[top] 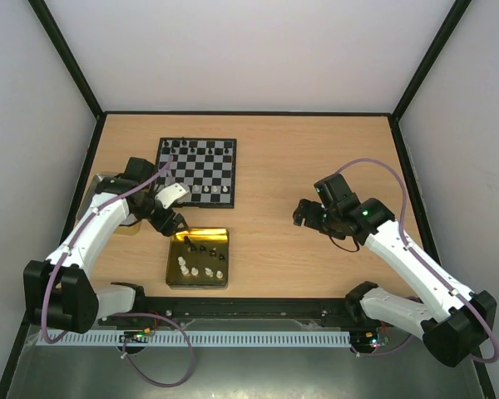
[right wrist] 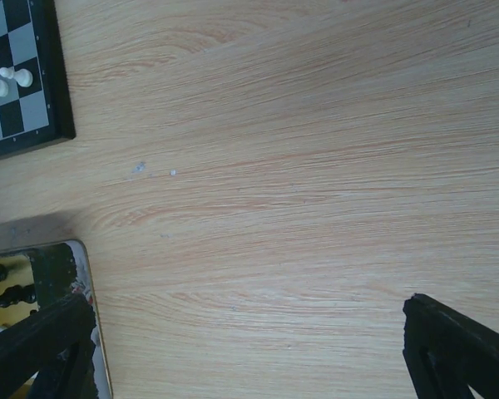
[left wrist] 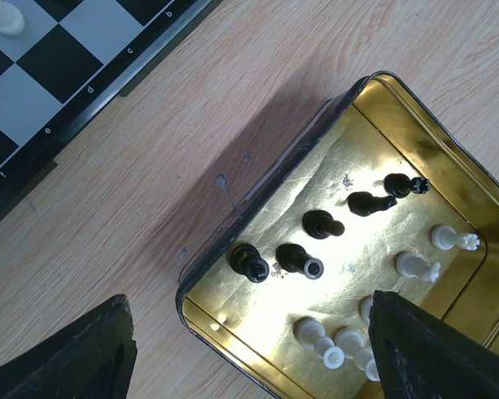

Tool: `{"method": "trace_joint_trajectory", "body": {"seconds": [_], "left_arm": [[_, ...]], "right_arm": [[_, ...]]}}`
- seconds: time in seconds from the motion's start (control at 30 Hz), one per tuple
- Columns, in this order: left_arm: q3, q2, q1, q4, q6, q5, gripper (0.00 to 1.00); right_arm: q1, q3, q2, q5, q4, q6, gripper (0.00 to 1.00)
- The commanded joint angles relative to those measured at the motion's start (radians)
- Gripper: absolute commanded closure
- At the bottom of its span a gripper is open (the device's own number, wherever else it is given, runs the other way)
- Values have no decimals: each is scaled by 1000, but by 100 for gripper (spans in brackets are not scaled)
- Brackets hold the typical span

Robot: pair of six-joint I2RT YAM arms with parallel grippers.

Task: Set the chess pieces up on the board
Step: Move the storage box to the corner of the board.

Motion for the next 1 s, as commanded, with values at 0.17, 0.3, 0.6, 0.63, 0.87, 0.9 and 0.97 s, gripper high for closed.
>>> {"method": "trace_joint_trajectory", "body": {"seconds": [0.17,0.3,0.6,0.63,0.87,0.9,0.97], "left_arm": [[13,1,-6,-3,-23,-18,23],[9,-1,-6,-6,-27,-23,23],[7,-22,-3,22,-75,-84,21],[8,-27,3,25,-77,-91,21],[28,18,186,39,-36,-110,32],[32,26,229,42,-22,-111,35],[39,50,301,42,14,-113,38]], "right_arm": [[15,-13,-27,-5,-21,-29,2],[56,8,-11,44,-52,-26,2],[292,97,78,191,-65,57,2],[311,108,89,200,-65,61,2],[365,120,90,274,-76,134,2],[364,107,84,265,-67,141,2],[364,87,75,252,-58,155,2]]}}
